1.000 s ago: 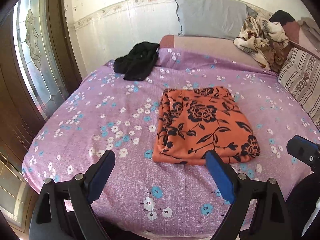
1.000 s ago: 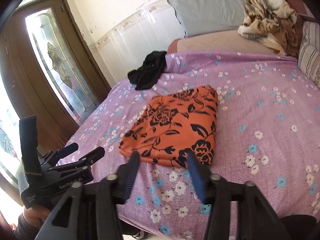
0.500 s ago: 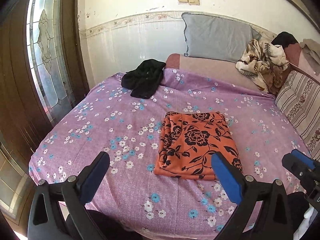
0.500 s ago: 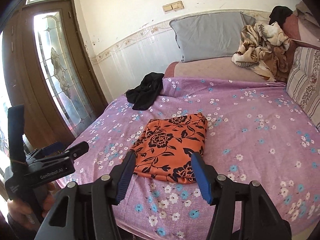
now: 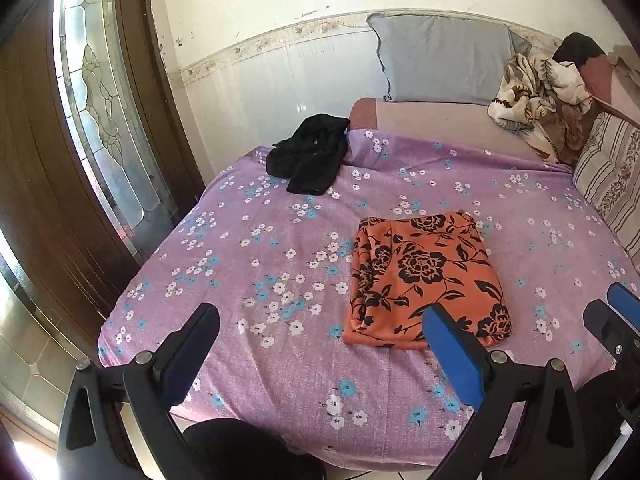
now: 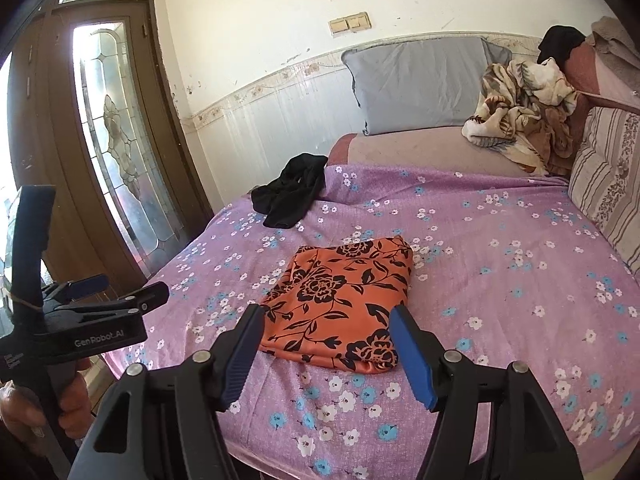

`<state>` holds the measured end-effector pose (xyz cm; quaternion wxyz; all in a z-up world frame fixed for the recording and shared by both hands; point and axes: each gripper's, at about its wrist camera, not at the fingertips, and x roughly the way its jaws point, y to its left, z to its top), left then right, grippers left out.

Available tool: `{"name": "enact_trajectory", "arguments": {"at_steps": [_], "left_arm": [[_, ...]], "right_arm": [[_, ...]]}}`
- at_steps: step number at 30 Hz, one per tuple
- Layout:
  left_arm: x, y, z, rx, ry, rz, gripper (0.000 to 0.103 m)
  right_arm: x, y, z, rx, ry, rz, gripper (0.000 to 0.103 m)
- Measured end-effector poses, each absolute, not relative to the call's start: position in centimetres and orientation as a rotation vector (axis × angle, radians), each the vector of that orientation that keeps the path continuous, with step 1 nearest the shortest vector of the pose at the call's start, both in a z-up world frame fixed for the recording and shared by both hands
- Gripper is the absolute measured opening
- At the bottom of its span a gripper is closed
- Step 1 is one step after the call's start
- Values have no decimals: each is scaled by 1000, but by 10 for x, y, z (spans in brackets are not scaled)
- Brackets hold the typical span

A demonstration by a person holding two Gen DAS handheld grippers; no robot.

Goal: Fold small clothes

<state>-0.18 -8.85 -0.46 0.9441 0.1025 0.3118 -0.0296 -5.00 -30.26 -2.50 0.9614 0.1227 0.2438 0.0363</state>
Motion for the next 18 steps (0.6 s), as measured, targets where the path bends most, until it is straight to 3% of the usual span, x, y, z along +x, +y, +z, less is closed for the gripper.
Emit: {"name": "enact_trajectory", "arguments": {"at_steps": [18], "left_arm": [[-18,-82,25,192,564,-90,101]], "right_arm": [[-36,-282,-51,224,559,96,72]]}}
